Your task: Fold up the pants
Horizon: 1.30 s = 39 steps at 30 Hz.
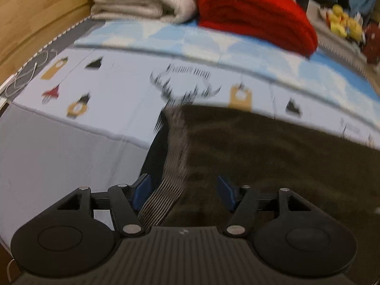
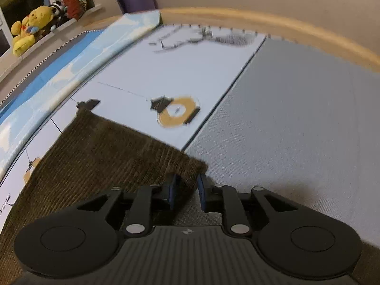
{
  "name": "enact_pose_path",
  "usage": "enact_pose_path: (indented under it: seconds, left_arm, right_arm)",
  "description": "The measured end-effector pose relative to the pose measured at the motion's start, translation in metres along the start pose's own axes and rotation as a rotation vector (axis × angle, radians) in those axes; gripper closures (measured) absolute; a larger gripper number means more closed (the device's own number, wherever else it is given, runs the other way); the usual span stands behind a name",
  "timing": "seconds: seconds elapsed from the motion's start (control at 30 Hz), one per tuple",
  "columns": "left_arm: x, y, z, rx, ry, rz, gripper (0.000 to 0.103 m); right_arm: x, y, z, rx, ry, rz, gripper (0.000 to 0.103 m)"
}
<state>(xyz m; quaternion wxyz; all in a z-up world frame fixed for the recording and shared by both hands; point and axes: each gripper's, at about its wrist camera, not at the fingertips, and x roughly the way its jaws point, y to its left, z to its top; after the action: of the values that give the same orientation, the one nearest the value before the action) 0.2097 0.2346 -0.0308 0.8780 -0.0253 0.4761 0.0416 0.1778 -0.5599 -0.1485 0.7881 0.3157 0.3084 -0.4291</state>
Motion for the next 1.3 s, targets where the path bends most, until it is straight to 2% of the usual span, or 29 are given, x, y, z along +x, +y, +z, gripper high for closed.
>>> enact_pose_path:
  seconds: [0.03,0.1,0.2,0.3,0.4,0.5,0.53,0.57,0.6,0.67,0.77,0.87,1.0,1.07,1.13,1.2,1.3]
  left_arm:
    - [0.008,0.006,-0.007,0.012,0.037,0.012,0.036]
    - [0.023,0.016,-0.014,0.043,0.123,0.045,0.036]
    - [0.036,0.031,-0.019,0.037,0.165,0.017,0.032]
    - [0.051,0.043,-0.029,0.039,0.231,0.03,0.032]
    - [0.06,0.055,-0.038,0.048,0.27,0.054,0.032]
    - [0.064,0.064,-0.047,0.069,0.3,0.066,0.034]
    - [0.065,0.067,-0.049,0.073,0.304,0.055,0.037]
    - [0.064,0.069,-0.052,0.078,0.304,0.032,0.05]
    - [0.062,0.071,-0.055,0.086,0.302,0.007,0.056]
    - [0.055,0.069,-0.059,0.131,0.273,0.006,0.062]
    - [0.04,0.068,-0.059,0.134,0.226,0.01,0.065]
    - [0.034,0.069,-0.067,0.139,0.252,0.042,0.066]
    - [0.033,0.064,-0.072,0.164,0.281,0.082,0.062]
    - [0.025,0.056,-0.069,0.195,0.243,0.104,0.054]
    - [0.013,0.047,-0.067,0.227,0.171,0.12,0.05]
    - [-0.002,0.038,-0.065,0.243,0.096,0.075,0.047]
    - [-0.009,0.026,-0.063,0.248,0.083,-0.056,0.047]
  right_arm:
    - [-0.015,-0.001,0.003,0.005,-0.014,0.008,0.065]
    - [-0.047,-0.003,0.008,0.01,-0.049,0.046,0.055]
    - [-0.103,-0.001,0.012,-0.047,-0.117,0.152,0.053]
    - [-0.157,-0.004,0.004,-0.117,-0.166,0.259,0.046]
    - [-0.202,-0.015,-0.012,-0.164,-0.164,0.35,0.039]
    - [-0.228,-0.031,-0.035,-0.253,-0.142,0.404,0.036]
    - [-0.232,-0.035,-0.043,-0.292,-0.131,0.403,0.036]
    - [-0.234,-0.038,-0.049,-0.331,-0.114,0.387,0.036]
    - [-0.236,-0.041,-0.055,-0.369,-0.1,0.359,0.036]
    - [-0.234,-0.045,-0.067,-0.423,-0.082,0.338,0.036]
    - [-0.22,-0.053,-0.084,-0.476,-0.057,0.291,0.036]
    - [-0.197,-0.058,-0.095,-0.526,0.059,0.226,0.041]
    - [-0.193,-0.061,-0.093,-0.518,0.038,0.226,0.04]
    - [-0.19,-0.06,-0.094,-0.51,0.061,0.226,0.04]
    - [-0.188,-0.057,-0.095,-0.503,0.071,0.259,0.04]
    - [-0.19,-0.05,-0.098,-0.536,0.063,0.291,0.04]
    - [-0.195,-0.039,-0.106,-0.617,0.05,0.328,0.04]
